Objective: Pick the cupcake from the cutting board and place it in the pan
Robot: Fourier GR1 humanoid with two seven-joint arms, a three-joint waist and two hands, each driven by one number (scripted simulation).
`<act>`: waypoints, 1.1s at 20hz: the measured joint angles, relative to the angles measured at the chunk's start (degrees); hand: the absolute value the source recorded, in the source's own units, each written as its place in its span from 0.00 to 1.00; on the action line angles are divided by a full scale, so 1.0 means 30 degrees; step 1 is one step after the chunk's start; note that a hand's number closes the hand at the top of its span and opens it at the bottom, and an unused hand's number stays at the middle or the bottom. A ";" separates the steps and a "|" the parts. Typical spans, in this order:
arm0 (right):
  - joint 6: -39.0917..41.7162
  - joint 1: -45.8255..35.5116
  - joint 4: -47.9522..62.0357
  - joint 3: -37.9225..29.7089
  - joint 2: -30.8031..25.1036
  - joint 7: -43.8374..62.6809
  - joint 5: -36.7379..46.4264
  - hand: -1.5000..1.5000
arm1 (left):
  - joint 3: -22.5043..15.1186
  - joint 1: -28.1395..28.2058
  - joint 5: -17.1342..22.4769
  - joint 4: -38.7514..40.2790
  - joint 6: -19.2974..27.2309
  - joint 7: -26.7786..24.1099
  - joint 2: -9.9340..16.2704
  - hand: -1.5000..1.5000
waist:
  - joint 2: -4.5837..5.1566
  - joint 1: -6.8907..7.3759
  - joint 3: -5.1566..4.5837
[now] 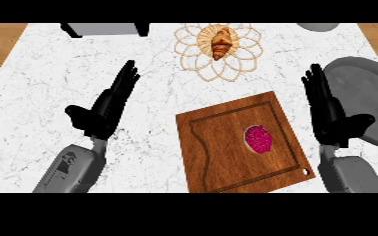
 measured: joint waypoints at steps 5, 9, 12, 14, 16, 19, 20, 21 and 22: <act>0.5423 -0.1086 0.0176 0.2346 -0.0984 0.0087 -0.0448 1.00 | 0.0641 -0.0573 -0.0697 0.0145 0.0824 0.0309 0.0737 0.50 | -0.0168 0.1078 -0.0266; 0.9543 -0.1563 -0.0137 0.4176 -0.2599 -0.1747 0.0525 0.00 | 0.1634 -0.0541 -0.0804 0.0260 0.1460 0.0765 0.1615 0.50 | -0.0242 0.1321 -0.0333; 1.0491 -0.1306 0.0247 0.3441 -0.4162 -0.5134 0.1660 0.00 | 0.2315 -0.0307 -0.0711 -0.0170 0.1793 0.1607 0.2356 0.50 | -0.0325 0.0905 -0.0356; 1.0798 -0.1274 0.0440 0.2664 -0.5345 -0.6972 0.2295 0.00 | 0.2515 0.0090 -0.0718 -0.0427 0.1853 0.1710 0.2584 0.50 | -0.0358 0.0696 -0.0375; 1.1492 -0.1457 0.0822 0.1877 -0.6623 -0.8610 0.2698 0.00 | 0.2471 0.0145 -0.0987 -0.0326 0.2225 0.1750 0.2362 0.50 | -0.0349 0.0504 -0.0390; 1.2679 -0.2200 0.1160 0.1061 -0.8611 -0.9438 0.3152 0.00 | 0.2729 0.0366 -0.0932 -0.0732 0.2140 0.2025 0.2588 0.50 | -0.0362 0.0454 -0.0419; 1.2964 -0.2574 0.1249 0.0939 -0.9291 -0.9389 0.3382 0.00 | 0.2629 0.0439 -0.1083 -0.0925 0.2321 0.2102 0.2487 0.50 | -0.0363 0.0477 -0.0419; 1.3268 -0.2910 0.1167 0.0851 -1.0127 -0.9279 0.3643 0.00 | 0.2632 0.0492 -0.1132 -0.0966 0.2381 0.2102 0.2452 0.50 | -0.0365 0.0471 -0.0426; 1.3455 -0.3209 0.0978 0.0880 -1.0812 -0.9159 0.4002 0.00 | 0.2653 0.0404 -0.1178 -0.0995 0.2445 0.2235 0.2452 0.50 | -0.0369 0.0447 -0.0434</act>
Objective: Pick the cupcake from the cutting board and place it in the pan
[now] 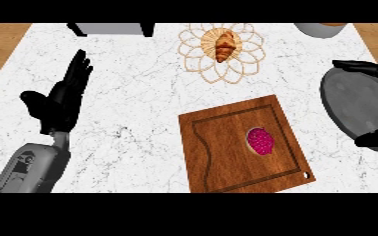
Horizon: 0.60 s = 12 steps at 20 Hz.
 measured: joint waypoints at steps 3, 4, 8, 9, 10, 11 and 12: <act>0.0585 -0.1096 -0.0860 0.0265 -0.1291 0.1101 0.0776 0.00 | 0.0086 0.0024 -0.0105 -0.0046 -0.0029 0.0095 0.0018 0.50 | -0.0010 -0.0020 -0.0019; 0.0958 -0.1564 -0.1073 0.0285 -0.1581 0.1612 0.0819 0.00 | 0.0163 -0.0078 -0.0105 -0.0007 -0.0049 0.0152 -0.0013 0.50 | -0.0006 -0.0030 -0.0022; 0.2275 -0.3210 -0.2066 0.0225 -0.1723 0.3787 0.0727 0.00 | 0.0330 0.0333 -0.0223 -0.0887 -0.0196 0.0724 0.0136 0.50 | -0.0020 -0.0007 -0.0024; 0.2378 -0.3586 -0.2150 0.0185 -0.1504 0.4030 0.0947 0.00 | 0.0424 0.0448 -0.0275 -0.0846 -0.0301 0.0622 0.0105 0.50 | -0.0016 -0.0014 -0.0027; 0.2445 -0.3820 -0.2356 0.0172 -0.1292 0.4239 0.1217 0.00 | 0.0498 0.0473 -0.0346 -0.0960 -0.0291 0.0671 0.0038 0.50 | -0.0012 -0.0029 -0.0027; 0.2567 -0.4125 -0.2520 0.0179 -0.1063 0.4483 0.1458 0.00 | 0.0588 0.0400 -0.0387 -0.0968 -0.0351 0.0780 0.0013 0.50 | -0.0008 -0.0042 -0.0025; 0.2675 -0.4429 -0.2868 0.0196 -0.0771 0.4976 0.1532 0.00 | 0.0584 0.0429 -0.0489 -0.0905 -0.0360 0.0771 -0.0109 0.50 | -0.0009 -0.0063 -0.0023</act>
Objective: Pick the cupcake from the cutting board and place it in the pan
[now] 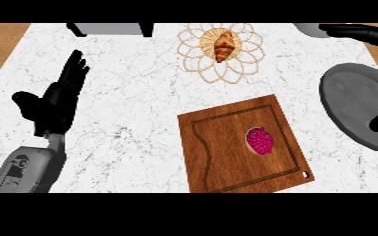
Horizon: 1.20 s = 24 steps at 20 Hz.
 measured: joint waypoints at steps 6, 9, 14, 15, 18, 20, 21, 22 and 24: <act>0.1350 0.0165 -0.2385 -0.0034 0.1396 0.2450 -0.0345 0.00 | 0.0597 0.0268 -0.0238 0.0064 -0.0409 -0.0095 -0.0215 0.50 | -0.0019 -0.0128 -0.0003; 0.1963 0.0996 -0.4075 0.0116 0.2002 0.3489 -0.0897 0.00 | 0.0527 0.0259 -0.0638 0.0318 -0.0268 -0.0265 -0.0631 0.50 | -0.0028 -0.0225 -0.0003; 0.2911 0.1391 -0.5764 -0.0075 0.2901 0.5454 -0.1030 0.00 | 0.1133 0.0247 -0.0658 0.0345 -0.0879 -0.0260 -0.0647 0.50 | -0.0020 -0.0208 -0.0001; 0.2893 0.1709 -0.6154 0.0065 0.3078 0.5869 -0.0781 0.00 | 0.1179 0.0413 -0.0695 0.0038 -0.0899 -0.0118 -0.0613 0.50 | -0.0029 -0.0198 -0.0002; 0.3218 0.2332 -0.6172 -0.0046 0.3408 0.6066 0.0225 0.00 | 0.1155 0.0472 -0.1066 -0.0116 -0.0879 0.0016 -0.0871 0.50 | -0.0011 -0.0174 0.0004; 0.3319 0.2530 -0.6642 -0.0180 0.3844 0.6891 0.0478 0.00 | 0.1278 0.0413 -0.1224 -0.0013 -0.0977 -0.0043 -0.1016 0.50 | -0.0010 -0.0180 0.0004; 0.3380 0.2661 -0.6827 -0.0258 0.4085 0.7227 0.0641 0.00 | 0.1372 0.0227 -0.1333 0.0236 -0.0975 -0.0057 -0.1127 0.50 | -0.0007 -0.0190 0.0006; 0.3217 0.2734 -0.7009 -0.0120 0.4506 0.7644 0.0972 0.00 | 0.1426 0.0172 -0.1428 0.0207 -0.0969 -0.0067 -0.1199 0.50 | -0.0006 -0.0182 0.0005; 0.3120 0.2758 -0.6686 -0.0256 0.4845 0.7626 0.1846 0.00 | 0.1285 0.0187 -0.1695 -0.0271 -0.0823 0.0337 -0.1424 0.50 | -0.0002 -0.0142 0.0007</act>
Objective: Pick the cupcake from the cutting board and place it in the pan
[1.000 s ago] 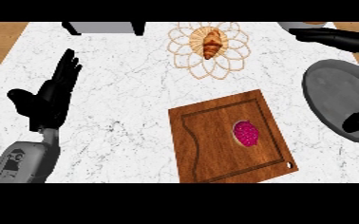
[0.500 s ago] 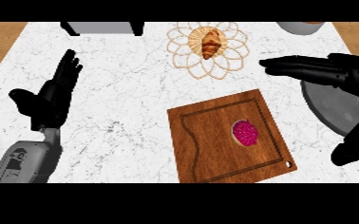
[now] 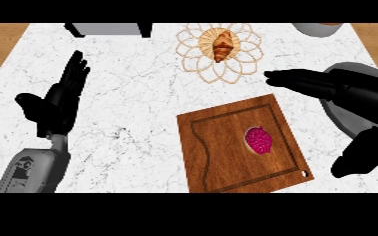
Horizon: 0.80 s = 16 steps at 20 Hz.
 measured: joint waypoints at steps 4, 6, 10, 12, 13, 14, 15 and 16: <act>0.0111 -0.0455 0.0995 0.0582 0.0913 0.0094 0.1806 0.00 | 0.0347 0.0044 -0.0027 -0.0027 -0.0414 0.0064 -0.0024 0.50 | 0.0017 0.0066 0.0001; 0.0412 -0.0431 0.1211 0.0690 0.1206 -0.0104 0.2416 0.00 | 0.0533 0.0477 0.0000 -0.0194 -0.0686 -0.0138 -0.0069 0.50 | 0.0018 0.0072 0.0002; 0.0818 -0.0421 0.1885 0.1178 0.1934 -0.0870 0.3784 0.00 | 0.1031 0.0330 0.0001 0.0005 -0.1141 -0.0113 -0.0025 0.50 | 0.0024 0.0065 0.0004; 0.0850 -0.0057 0.2081 0.1409 0.2004 -0.1731 0.4660 0.00 | 0.1024 0.0220 -0.0208 0.0041 -0.1149 -0.0057 -0.0206 0.50 | 0.0024 0.0050 0.0002; 0.0920 -0.0052 0.2162 0.1586 0.2155 -0.1907 0.5037 0.00 | 0.1029 0.0175 -0.0336 0.0097 -0.1116 -0.0181 -0.0331 0.50 | 0.0024 0.0043 0.0005; 0.1023 -0.0194 0.2444 0.1675 0.2220 -0.2211 0.5398 0.00 | 0.1112 0.0012 -0.0319 0.0036 -0.1203 0.0098 -0.0294 0.50 | 0.0026 0.0051 0.0004; 0.0945 0.0125 0.2281 0.1856 0.2258 -0.2488 0.5840 0.00 | 0.1056 0.0105 -0.0477 0.0063 -0.1158 0.0009 -0.0439 0.50 | 0.0022 0.0038 0.0004; 0.1044 0.0259 0.2196 0.1864 0.2329 -0.2676 0.6138 0.00 | 0.1184 -0.0072 -0.0458 0.0282 -0.1295 0.0053 -0.0458 0.50 | 0.0023 0.0022 0.0005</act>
